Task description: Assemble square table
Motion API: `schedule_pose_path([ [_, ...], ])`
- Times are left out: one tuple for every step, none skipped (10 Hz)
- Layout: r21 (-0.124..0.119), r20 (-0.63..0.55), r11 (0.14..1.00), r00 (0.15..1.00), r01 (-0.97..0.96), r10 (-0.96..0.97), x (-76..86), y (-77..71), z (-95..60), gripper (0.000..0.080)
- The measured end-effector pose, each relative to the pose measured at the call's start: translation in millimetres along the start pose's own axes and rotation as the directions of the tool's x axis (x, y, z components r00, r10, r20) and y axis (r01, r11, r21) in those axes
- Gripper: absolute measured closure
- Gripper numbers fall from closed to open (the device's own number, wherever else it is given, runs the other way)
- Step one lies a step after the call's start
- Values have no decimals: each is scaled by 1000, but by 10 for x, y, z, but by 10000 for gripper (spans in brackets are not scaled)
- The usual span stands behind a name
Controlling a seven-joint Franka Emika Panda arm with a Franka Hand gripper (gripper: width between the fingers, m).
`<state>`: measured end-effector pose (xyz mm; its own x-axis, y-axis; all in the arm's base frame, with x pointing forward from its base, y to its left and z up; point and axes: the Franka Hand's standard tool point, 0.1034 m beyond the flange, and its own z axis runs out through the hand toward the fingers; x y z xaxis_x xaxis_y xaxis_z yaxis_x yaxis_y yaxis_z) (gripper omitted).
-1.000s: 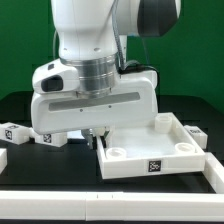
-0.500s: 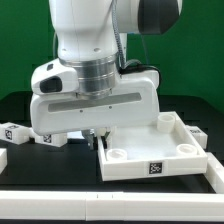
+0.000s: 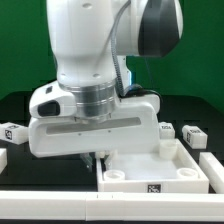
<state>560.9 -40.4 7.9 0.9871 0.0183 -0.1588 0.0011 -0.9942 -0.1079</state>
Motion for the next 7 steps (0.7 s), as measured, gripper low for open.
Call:
schedule_pose_path([
  [-1, -8, 1000, 1000, -12, 12, 20, -30, -1, 749],
  [-2, -15, 999, 999, -40, 40, 41, -69, 0, 749],
  [2, -24, 998, 997, -70, 70, 70, -132, 1, 749],
  [8, -28, 995, 994, -104, 104, 101, -166, -2, 749],
  [-2, -31, 995, 994, -103, 103, 116, -174, -4, 748],
  [-7, -35, 995, 994, -101, 100, 126, -179, -6, 748],
  [-10, -39, 995, 994, -100, 100, 140, -184, -8, 748],
])
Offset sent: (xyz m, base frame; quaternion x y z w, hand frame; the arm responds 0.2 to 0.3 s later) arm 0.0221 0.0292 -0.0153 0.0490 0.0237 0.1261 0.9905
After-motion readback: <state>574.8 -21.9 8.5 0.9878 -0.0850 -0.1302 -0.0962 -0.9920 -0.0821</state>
